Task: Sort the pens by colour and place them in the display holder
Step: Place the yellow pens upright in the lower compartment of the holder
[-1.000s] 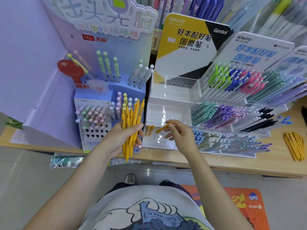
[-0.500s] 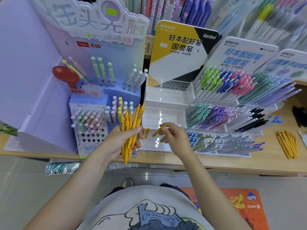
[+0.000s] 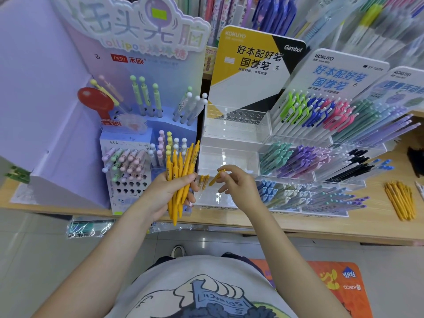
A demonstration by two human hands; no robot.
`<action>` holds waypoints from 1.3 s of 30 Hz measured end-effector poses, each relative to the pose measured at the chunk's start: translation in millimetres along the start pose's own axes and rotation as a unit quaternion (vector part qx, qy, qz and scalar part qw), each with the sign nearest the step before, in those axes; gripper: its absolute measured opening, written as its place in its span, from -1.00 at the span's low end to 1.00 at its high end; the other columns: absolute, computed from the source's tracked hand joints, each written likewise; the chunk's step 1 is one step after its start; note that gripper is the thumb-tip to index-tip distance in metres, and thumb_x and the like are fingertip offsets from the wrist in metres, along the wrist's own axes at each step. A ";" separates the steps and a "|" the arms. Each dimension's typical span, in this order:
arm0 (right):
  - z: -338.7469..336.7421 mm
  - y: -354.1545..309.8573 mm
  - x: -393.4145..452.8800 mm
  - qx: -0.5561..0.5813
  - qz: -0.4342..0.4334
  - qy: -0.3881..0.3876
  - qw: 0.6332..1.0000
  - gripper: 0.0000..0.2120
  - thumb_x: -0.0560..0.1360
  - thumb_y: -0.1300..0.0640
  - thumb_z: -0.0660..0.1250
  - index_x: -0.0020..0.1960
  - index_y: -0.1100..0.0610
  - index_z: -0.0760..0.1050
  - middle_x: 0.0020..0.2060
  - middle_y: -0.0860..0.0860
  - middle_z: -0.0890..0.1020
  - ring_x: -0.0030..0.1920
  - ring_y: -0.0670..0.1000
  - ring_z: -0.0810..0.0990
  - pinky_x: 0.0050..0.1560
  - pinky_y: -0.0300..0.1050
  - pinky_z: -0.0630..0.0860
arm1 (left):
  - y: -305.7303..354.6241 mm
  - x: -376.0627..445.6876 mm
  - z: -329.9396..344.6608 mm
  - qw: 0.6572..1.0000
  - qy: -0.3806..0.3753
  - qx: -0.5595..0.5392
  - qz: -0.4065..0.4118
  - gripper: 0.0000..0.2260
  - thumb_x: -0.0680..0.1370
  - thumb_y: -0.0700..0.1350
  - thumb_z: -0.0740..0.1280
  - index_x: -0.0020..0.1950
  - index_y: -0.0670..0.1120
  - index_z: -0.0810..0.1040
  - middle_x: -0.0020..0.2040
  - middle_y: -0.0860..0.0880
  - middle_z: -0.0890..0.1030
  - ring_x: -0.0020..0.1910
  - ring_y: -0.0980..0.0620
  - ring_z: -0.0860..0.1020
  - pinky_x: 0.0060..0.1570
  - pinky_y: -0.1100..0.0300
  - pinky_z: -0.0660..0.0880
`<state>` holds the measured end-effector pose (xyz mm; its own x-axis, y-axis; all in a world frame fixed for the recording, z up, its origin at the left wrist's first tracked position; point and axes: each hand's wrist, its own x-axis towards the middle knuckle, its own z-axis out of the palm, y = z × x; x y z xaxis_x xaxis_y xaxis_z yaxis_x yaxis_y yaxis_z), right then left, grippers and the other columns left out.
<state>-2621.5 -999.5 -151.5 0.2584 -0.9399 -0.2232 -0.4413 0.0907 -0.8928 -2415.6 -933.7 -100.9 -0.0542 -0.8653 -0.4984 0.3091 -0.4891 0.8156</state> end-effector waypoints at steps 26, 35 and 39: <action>-3.2 -50.9 -8.7 0.182 0.033 0.011 0.983 -0.85 0.57 0.07 0.35 0.01 0.15 0.63 -0.34 0.06 0.60 -0.42 0.08 0.49 -0.43 -0.14 0.41 | -3.3 8.6 7.7 0.992 -0.031 0.118 -0.007 -0.76 0.48 -0.10 0.48 0.10 -0.15 0.63 -0.11 -0.16 0.72 -0.21 -0.14 0.68 -0.09 -0.08 0.60; -44.7 -52.4 -20.7 0.221 0.032 0.119 0.967 -0.79 0.63 0.15 0.25 0.03 0.29 0.57 -0.41 0.03 0.49 -0.47 0.02 0.37 -0.45 -0.16 0.30 | -2.9 14.0 13.7 0.994 -0.010 0.111 0.009 -0.79 0.60 -0.01 0.35 0.14 -0.08 0.64 -0.15 -0.14 0.70 -0.37 -0.06 0.61 -0.20 -0.02 0.54; -55.9 -36.4 -24.0 0.125 0.014 0.143 0.982 -0.84 0.63 0.16 0.25 0.03 0.22 0.57 -0.32 0.01 0.61 -0.43 0.04 0.53 -0.40 -0.15 0.48 | -4.3 17.0 17.2 0.995 0.014 0.092 0.027 -0.77 0.64 -0.01 0.29 0.15 -0.14 0.59 -0.35 -0.11 0.52 -0.45 -0.03 0.48 -0.28 0.02 0.49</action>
<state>-2659.6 -998.7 -91.8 -0.0193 -0.9865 -0.1627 -0.2108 0.1631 -0.9638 -2434.2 -948.2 -107.9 -0.0144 -0.8885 -0.4586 0.1310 -0.4563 0.8801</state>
